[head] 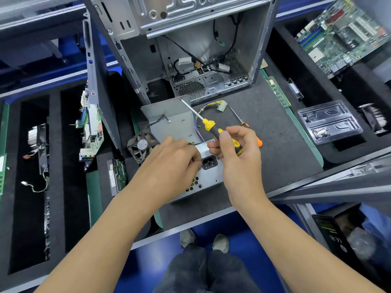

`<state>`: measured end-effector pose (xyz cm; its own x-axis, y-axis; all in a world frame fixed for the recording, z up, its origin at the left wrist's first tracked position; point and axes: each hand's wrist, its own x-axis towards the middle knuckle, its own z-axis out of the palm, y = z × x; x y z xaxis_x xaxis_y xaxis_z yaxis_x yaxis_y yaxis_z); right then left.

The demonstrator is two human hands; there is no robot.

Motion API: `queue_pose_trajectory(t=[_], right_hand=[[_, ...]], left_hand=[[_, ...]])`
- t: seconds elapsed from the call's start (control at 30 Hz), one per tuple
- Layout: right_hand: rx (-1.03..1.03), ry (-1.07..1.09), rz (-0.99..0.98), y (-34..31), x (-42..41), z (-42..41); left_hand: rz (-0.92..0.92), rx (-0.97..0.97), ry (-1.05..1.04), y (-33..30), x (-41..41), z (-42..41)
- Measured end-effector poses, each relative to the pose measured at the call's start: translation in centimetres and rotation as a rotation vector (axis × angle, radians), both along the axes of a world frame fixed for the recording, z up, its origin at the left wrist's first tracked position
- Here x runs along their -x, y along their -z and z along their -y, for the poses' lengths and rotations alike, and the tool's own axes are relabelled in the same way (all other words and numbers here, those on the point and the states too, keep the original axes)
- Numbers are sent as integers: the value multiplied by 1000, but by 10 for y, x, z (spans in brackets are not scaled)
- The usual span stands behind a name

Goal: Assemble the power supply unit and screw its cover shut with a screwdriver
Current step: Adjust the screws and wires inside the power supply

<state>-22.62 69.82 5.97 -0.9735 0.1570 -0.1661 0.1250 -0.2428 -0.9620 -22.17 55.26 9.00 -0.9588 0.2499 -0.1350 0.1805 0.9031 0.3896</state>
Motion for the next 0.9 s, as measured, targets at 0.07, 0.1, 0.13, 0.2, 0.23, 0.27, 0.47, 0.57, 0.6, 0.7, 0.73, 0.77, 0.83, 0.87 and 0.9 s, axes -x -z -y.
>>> queue_pose_trajectory(t=[0.07,0.1,0.13,0.2,0.23,0.27,0.47,0.57,0.6,0.7,0.73,0.77,0.83,0.87,0.9], right_hand=[[-2,2,4,0,0,0],[-6,3,5,0,0,0],[-9,2,7,0,0,-1],[-13,2,12,-1,0,-1],[-15,1,13,-1,0,-1],[-17,0,15,-1,-1,-1],[10,9,19,-4,0,-1],[65,28,32,-8,1,-3],[65,42,25,-10,1,-4],[-12,93,-79,-22,5,-15],[-60,110,-118,-27,7,-21],[-119,118,-150,-32,10,-27],[-260,104,-206,-42,12,-38],[-333,96,-235,-47,13,-42],[-402,89,-260,-51,14,-46]], left_hand=[[26,-6,-46,-2,4,-2],[37,-21,-73,-3,6,-3],[49,-41,-99,-2,6,-2],[62,-90,-135,-1,4,0],[59,-111,-140,0,3,1],[51,-127,-139,1,1,2],[-193,-235,-111,12,-16,9],[-279,-292,-152,23,-29,6],[-304,-298,-148,28,-32,4],[-409,-297,-159,40,-33,-2],[-438,-308,-178,43,-33,-3],[-465,-321,-195,45,-32,-3],[-496,-338,-213,47,-32,-4],[-499,-340,-217,47,-32,-5],[-495,-340,-222,47,-31,-6]])
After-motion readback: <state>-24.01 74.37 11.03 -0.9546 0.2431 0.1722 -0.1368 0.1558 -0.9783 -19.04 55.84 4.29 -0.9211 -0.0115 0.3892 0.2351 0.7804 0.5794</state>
